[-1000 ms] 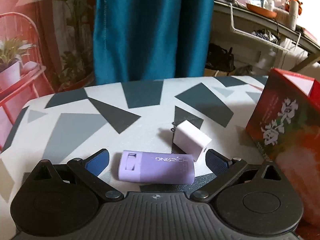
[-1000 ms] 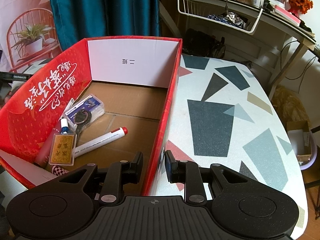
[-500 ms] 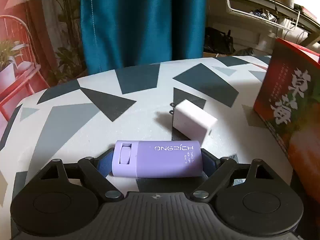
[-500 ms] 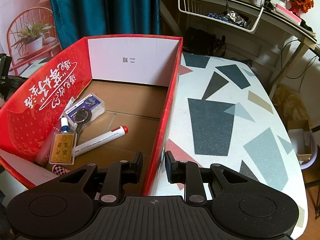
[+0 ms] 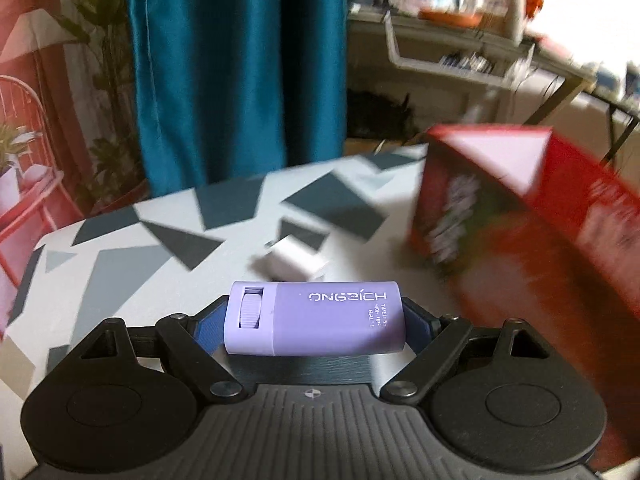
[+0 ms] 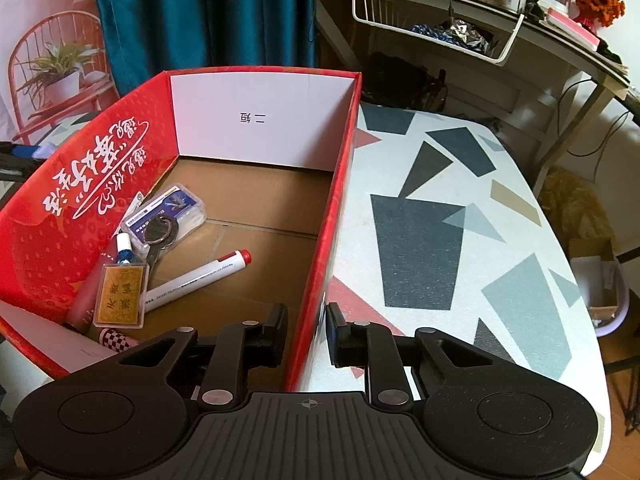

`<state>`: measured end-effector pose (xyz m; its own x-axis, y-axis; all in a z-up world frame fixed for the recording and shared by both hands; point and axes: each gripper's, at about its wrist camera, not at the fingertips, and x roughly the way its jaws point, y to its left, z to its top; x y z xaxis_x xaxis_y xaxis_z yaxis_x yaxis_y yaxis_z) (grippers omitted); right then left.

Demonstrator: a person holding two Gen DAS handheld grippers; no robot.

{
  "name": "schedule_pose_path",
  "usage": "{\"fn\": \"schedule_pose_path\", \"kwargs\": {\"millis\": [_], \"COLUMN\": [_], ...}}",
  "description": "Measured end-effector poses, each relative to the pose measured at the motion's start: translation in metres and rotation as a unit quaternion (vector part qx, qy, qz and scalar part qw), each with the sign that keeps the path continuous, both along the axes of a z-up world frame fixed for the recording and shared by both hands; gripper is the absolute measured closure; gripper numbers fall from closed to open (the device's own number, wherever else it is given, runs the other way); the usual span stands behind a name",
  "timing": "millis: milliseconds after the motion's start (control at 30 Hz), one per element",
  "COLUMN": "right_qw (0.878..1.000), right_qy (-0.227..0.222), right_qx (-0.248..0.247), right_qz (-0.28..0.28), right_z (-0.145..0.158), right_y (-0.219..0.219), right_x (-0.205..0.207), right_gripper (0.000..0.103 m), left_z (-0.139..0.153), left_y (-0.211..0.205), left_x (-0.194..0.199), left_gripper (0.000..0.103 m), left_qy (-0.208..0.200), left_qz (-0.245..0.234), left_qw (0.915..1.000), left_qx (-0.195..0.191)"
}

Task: Organize rigid objects
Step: 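Carry the power bank into the red box and open the left gripper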

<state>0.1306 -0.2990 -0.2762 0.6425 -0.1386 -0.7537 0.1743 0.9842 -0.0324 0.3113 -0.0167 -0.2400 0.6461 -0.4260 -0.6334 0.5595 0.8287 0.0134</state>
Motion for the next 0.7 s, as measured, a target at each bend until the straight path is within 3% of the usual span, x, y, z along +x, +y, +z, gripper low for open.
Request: {"fn": "schedule_pose_path", "kwargs": {"millis": [233, 500, 700], "right_qw": [1.000, 1.000, 1.000], "right_qy": [-0.001, -0.010, -0.012], "right_qx": [-0.006, 0.005, 0.008], "right_qz": [-0.005, -0.019, -0.020], "right_z": [0.000, 0.000, 0.001], "right_y": [0.000, -0.001, -0.002], "right_x": [0.000, -0.003, -0.004], "right_gripper": [0.088, 0.089, 0.089], "left_z": [0.036, 0.068, 0.074], "left_y": [-0.004, -0.028, -0.065], "left_x": [-0.038, -0.051, -0.056], "left_gripper": [0.015, 0.015, 0.015], "left_qy": [-0.019, -0.051, -0.061], "left_qz": [-0.029, -0.067, -0.117], "left_qw": [0.9981, 0.9941, 0.9897], "left_qx": [-0.052, -0.068, -0.055]}}
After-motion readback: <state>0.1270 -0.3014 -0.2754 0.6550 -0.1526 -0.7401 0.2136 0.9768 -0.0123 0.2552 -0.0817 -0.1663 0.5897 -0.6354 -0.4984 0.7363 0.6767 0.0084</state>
